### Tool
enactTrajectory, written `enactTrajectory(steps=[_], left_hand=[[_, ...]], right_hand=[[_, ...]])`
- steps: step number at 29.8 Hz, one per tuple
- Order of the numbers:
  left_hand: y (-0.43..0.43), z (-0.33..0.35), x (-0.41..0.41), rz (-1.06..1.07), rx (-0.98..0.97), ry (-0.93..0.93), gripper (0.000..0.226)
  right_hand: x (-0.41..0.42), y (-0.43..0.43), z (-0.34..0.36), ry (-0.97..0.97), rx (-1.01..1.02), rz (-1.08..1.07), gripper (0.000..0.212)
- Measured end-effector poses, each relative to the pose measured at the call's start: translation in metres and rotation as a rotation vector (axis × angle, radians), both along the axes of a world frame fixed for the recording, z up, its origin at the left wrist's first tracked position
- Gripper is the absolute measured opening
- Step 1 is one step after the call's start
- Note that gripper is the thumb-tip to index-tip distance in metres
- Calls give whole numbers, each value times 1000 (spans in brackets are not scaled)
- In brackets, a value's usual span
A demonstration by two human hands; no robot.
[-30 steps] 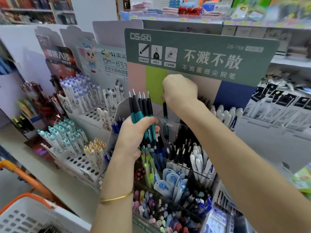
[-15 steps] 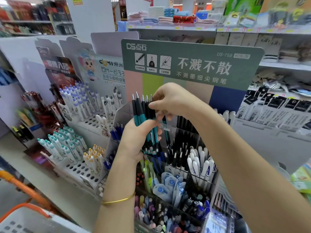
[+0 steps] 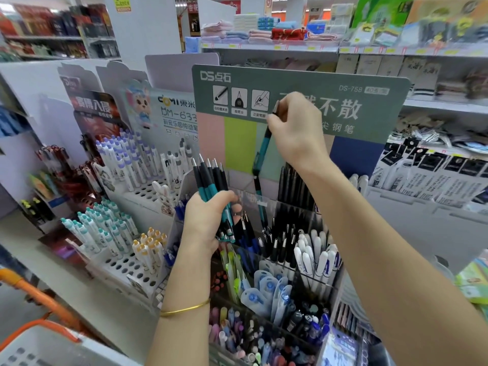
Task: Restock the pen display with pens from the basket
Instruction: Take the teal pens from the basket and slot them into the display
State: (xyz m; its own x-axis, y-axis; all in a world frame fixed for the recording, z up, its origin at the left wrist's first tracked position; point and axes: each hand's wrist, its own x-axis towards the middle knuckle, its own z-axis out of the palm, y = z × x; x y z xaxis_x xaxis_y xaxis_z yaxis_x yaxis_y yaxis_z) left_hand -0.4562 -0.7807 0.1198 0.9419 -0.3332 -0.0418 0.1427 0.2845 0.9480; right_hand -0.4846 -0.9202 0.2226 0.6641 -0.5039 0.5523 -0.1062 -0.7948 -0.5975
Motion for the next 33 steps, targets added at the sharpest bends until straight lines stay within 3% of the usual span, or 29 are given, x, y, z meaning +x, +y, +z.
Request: enactTrajectory(steps=[6,11,15,18,23,29,33], left_hand=[[-2,5,-3,-68,-88,46,5],[-1,5,-4,-113,-108,68,4],[-1,5,-3,-160,-131,63,5],[-3,7,-3,-202,-142,45,7],[-6,9,-5,-216,-157,60,13],[-4,8,-3,-70,-68,59,8],[-5,4,-7,-27,-41,34,13]], right_hand=[[6,18,-24,290,-588,-115,20],[11,20,-32,487,-751,-121,8],[7,15,-19,281,-623,-48,18],[4,19,-9,358,-400,154,35],[3,20,-7,433,-244,303,32],[3,8,1,146,-31,87,20],[-5,7,3,22,-111,-52,16]])
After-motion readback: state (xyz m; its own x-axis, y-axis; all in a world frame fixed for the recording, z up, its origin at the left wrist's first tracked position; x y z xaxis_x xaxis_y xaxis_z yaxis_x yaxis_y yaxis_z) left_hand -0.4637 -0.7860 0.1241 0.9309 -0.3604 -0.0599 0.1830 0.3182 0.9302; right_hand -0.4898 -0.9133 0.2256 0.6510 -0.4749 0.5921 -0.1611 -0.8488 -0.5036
